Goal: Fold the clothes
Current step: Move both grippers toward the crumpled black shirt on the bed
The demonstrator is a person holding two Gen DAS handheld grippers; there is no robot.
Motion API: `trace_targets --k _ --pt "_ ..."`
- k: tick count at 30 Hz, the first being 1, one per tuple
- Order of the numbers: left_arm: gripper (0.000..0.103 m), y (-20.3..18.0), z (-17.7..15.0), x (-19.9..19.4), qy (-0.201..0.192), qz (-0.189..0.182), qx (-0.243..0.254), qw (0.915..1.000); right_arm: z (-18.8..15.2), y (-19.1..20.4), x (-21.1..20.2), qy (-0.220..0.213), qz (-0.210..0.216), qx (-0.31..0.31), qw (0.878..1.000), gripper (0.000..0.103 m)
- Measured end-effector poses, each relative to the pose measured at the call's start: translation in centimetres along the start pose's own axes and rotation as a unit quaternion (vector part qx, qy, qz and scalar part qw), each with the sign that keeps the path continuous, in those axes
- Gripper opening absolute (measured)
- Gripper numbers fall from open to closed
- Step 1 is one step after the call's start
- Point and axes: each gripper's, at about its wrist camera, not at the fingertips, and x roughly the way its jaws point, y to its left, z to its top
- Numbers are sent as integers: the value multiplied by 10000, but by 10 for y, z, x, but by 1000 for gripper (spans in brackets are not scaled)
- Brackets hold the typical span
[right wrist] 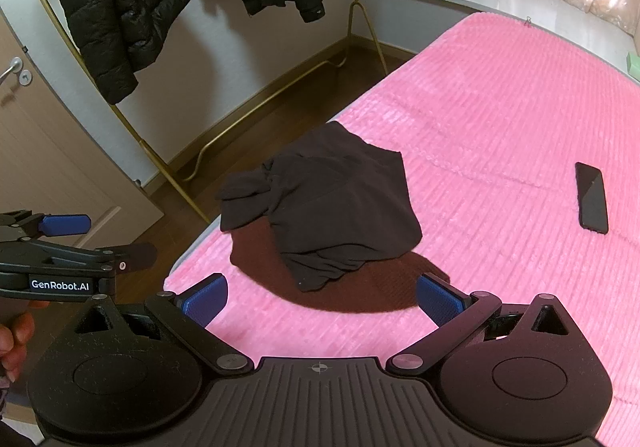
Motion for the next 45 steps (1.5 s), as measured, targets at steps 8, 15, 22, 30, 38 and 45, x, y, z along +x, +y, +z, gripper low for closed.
trace_targets --k 8,15,22,30,38,45 --pt "102 -1 1 1 13 -2 -5 10000 0 1 2 107 -144 -119 9998 103" --pt "102 -1 1 2 25 5 0 10000 -3 10 7 350 -563 -660 9956 103" --pt "102 0 -1 3 63 18 18 10000 -6 15 12 409 -542 -858 9940 103" --pt "102 1 -2 2 75 100 1 9999 2 25 8 129 -556 -1116 9921 103" --pt "102 14 -5 -11 -11 412 -194 9990 7 39 14 -82 -97 -1330 9910 103" --pt "102 24 -13 -23 40 751 -403 9964 10 51 23 -106 252 -1568 9873 103"
